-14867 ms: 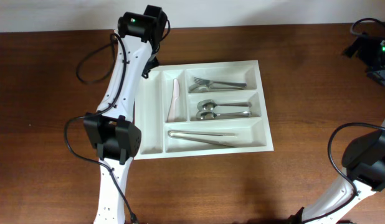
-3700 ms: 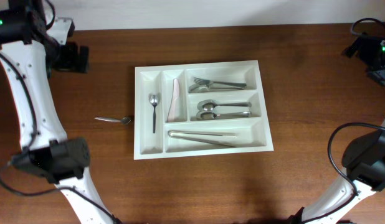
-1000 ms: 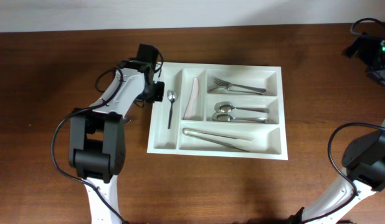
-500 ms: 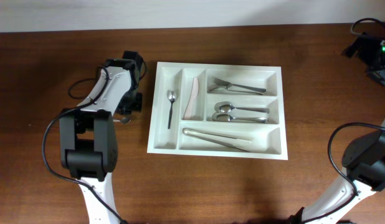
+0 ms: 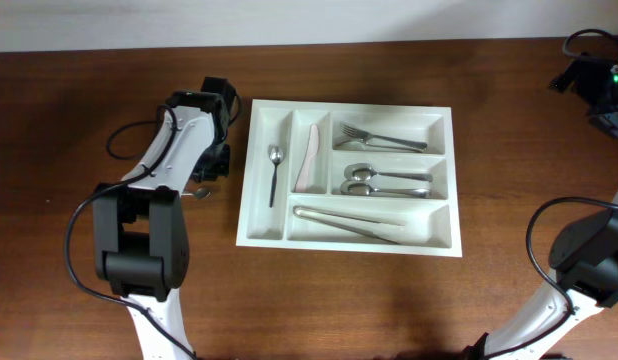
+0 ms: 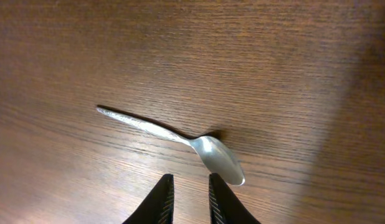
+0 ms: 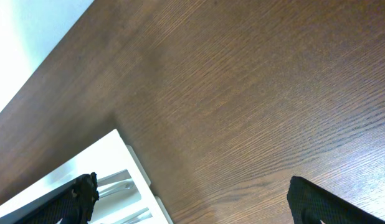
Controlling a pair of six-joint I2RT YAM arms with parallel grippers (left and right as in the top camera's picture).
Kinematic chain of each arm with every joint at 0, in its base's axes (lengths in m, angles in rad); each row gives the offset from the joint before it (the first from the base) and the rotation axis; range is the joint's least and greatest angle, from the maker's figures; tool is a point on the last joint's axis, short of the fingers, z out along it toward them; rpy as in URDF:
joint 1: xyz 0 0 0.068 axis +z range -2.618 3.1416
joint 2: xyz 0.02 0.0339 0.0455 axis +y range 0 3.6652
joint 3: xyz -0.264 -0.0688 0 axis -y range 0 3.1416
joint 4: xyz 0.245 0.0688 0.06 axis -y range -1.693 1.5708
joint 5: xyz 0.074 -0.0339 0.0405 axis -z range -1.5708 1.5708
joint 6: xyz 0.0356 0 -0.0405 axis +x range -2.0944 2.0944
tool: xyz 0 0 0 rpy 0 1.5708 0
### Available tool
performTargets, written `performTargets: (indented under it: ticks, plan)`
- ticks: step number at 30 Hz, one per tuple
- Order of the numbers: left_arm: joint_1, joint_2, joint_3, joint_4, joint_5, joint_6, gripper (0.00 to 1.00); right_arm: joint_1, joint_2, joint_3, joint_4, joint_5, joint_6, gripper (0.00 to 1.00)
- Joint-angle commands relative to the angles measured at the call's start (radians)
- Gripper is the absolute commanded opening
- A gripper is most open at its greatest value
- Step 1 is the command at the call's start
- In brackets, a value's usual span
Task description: Pack container
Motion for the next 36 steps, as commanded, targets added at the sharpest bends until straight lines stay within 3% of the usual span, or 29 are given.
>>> performTargets:
  ticks: [1,36]
  plan:
    - [-0.022,-0.017,0.018,-0.002,0.0,-0.07,0.21,-0.005,-0.002,-0.003,0.0,-0.005,0.009,0.99]
    - [-0.053,0.098,0.015,-0.018,-0.06,-0.091,0.21,-0.005,-0.002,-0.003,0.0,-0.005,0.009,0.99]
